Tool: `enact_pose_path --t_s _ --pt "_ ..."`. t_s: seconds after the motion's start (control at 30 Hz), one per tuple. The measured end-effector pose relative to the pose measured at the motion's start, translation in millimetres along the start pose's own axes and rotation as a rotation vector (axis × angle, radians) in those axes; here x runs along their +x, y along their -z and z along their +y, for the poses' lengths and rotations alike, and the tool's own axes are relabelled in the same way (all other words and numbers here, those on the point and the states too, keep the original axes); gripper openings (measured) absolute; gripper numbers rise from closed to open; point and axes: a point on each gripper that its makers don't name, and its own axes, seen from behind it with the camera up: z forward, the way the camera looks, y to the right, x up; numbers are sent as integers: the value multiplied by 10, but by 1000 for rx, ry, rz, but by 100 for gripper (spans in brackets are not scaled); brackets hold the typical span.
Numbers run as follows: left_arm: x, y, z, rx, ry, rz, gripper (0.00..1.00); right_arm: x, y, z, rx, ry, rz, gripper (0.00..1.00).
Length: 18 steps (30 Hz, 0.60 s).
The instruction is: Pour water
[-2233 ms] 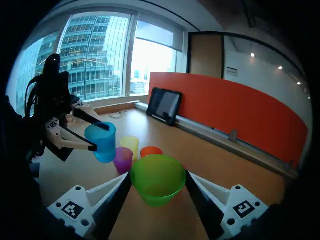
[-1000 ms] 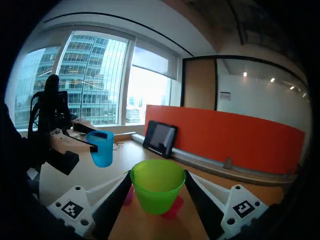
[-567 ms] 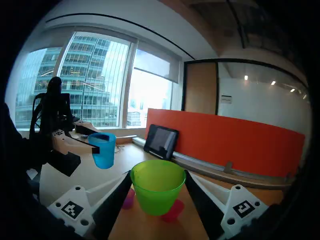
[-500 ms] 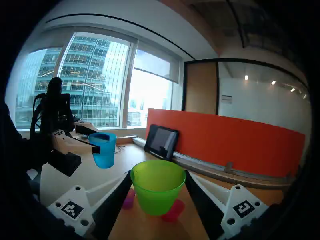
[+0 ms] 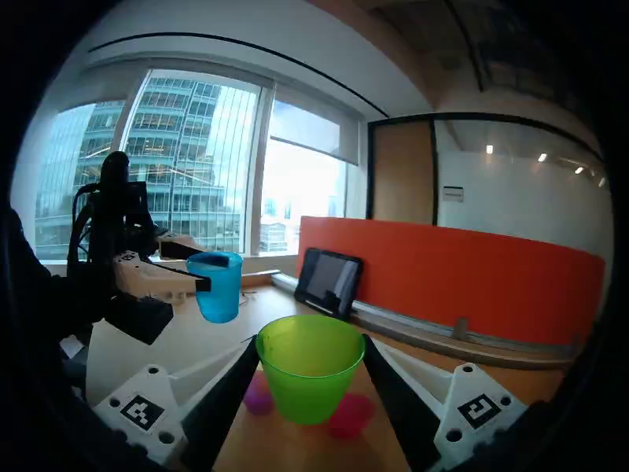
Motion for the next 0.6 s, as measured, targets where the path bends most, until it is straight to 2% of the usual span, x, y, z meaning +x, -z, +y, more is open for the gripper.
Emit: enact_pose_path --t_s 0.3,0.6 --pt "173 0 -79 15 -78 20 87 15 -43 -116 31 2 0 96" --pt "338 -11 -157 48 -203 39 87 24 -92 -278 71 13 1 95"
